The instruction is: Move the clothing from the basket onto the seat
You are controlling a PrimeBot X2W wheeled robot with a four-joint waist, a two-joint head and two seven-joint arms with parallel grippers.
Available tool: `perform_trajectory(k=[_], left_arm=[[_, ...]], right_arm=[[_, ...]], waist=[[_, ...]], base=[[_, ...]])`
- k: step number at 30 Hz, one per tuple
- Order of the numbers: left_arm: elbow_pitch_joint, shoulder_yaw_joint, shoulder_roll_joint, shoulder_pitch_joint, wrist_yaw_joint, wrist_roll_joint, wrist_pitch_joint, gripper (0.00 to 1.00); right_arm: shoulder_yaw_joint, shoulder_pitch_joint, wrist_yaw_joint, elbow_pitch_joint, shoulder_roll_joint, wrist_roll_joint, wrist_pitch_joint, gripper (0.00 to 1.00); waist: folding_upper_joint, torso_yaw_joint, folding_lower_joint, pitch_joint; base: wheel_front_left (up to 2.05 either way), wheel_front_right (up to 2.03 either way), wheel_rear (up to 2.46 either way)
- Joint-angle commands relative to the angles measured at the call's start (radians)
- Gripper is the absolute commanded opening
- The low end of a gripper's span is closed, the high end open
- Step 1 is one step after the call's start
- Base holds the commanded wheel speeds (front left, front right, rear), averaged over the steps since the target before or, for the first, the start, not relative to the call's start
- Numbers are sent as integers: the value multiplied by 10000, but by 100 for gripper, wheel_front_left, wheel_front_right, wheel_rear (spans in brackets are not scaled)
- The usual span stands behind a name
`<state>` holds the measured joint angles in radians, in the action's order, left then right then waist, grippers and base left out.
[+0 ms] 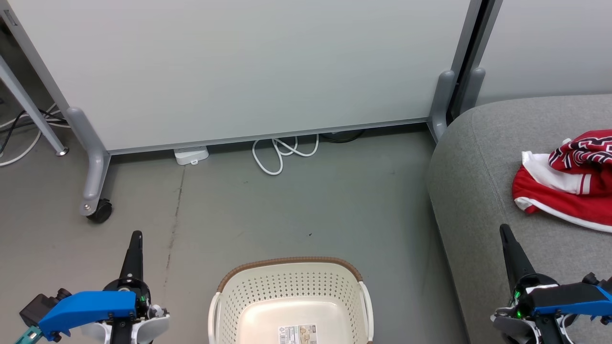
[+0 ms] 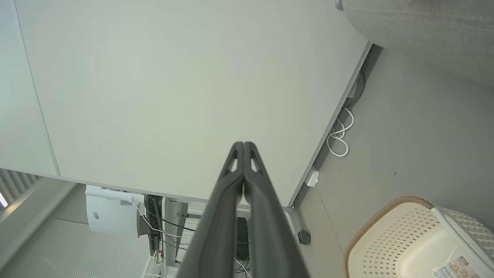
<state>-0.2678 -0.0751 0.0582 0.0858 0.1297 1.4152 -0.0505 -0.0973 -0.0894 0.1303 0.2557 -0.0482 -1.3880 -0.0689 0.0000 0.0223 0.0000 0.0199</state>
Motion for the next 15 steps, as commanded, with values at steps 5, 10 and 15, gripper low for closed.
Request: perform_trajectory(k=[5,10,15], left_arm=[[119,-99,15,201,14,493,-145,0],[154,-158,9,223,15,842,-251,0],[176,-203,2,236,15,1108,-327,0]], right_arm=[[-55,-199,6,-94,-32,-558,-119,0],[-84,-209,7,-103,-33,-934,-194,0],[-108,-209,7,-111,-34,-1240,-281,0]], waist=[[0,-41,0,-31],[0,-78,0,-58],[0,-107,0,-80]], base=[[0,0,0],[0,0,0],[0,0,0]])
